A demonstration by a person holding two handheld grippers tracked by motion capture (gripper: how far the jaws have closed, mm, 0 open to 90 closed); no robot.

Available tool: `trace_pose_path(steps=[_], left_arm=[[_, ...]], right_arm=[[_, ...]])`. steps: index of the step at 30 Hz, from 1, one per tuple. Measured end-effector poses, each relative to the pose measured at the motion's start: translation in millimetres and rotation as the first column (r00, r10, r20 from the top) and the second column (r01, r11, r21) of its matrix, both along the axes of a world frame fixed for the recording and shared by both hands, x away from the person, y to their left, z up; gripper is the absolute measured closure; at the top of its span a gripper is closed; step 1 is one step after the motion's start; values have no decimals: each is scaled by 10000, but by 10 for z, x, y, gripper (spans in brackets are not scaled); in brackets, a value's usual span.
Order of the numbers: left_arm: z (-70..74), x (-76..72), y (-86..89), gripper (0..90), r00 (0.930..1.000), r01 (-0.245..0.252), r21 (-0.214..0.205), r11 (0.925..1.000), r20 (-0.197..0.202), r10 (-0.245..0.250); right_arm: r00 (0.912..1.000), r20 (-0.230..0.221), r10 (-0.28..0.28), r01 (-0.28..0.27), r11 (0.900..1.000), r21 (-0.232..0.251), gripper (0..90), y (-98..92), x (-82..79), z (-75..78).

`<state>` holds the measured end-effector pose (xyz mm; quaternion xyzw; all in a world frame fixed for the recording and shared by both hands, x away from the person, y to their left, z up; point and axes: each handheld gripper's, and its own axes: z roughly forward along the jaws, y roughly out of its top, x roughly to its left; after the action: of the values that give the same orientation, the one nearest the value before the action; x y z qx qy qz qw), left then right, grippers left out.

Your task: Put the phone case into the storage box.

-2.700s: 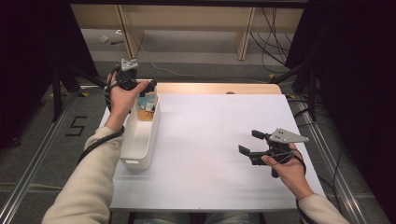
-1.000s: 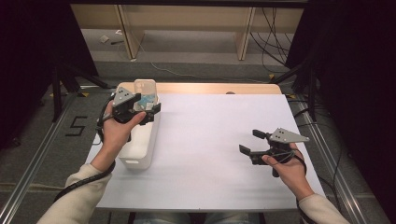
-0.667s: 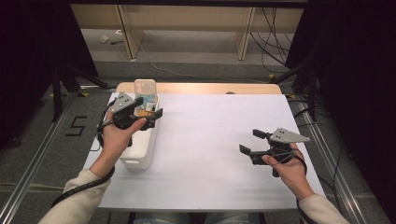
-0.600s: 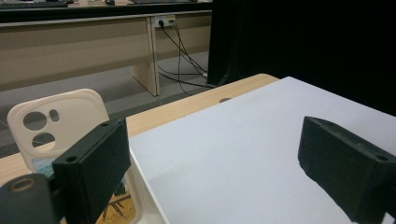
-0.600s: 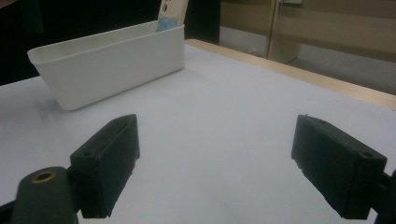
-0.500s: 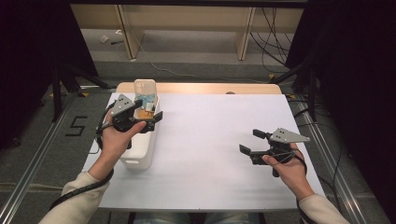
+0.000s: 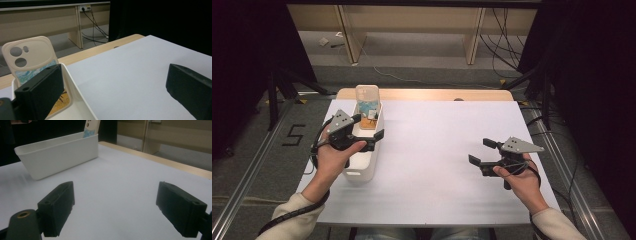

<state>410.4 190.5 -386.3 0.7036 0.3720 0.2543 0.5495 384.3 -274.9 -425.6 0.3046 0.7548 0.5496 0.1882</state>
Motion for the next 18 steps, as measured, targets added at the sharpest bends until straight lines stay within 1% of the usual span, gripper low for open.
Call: trace_pose_path(steps=[6, 16, 18], left_arm=[[-13, -67, 10, 11, 9998, 114, 41, 9999, 168, -115], [-63, -180, 7, 10, 9994, 298, 34, 9996, 197, -298], [-77, -213, 5, 15, 9994, 258, 37, 9997, 234, -258]], right_arm=[[10000, 0, -29, 29, 10000, 2, 162, -5, 1, 0], [10000, -52, -14, 14, 10000, -13, 162, -4, 0, -4], [10000, -38, -26, 26, 10000, -5, 162, -6, 1, -3]])
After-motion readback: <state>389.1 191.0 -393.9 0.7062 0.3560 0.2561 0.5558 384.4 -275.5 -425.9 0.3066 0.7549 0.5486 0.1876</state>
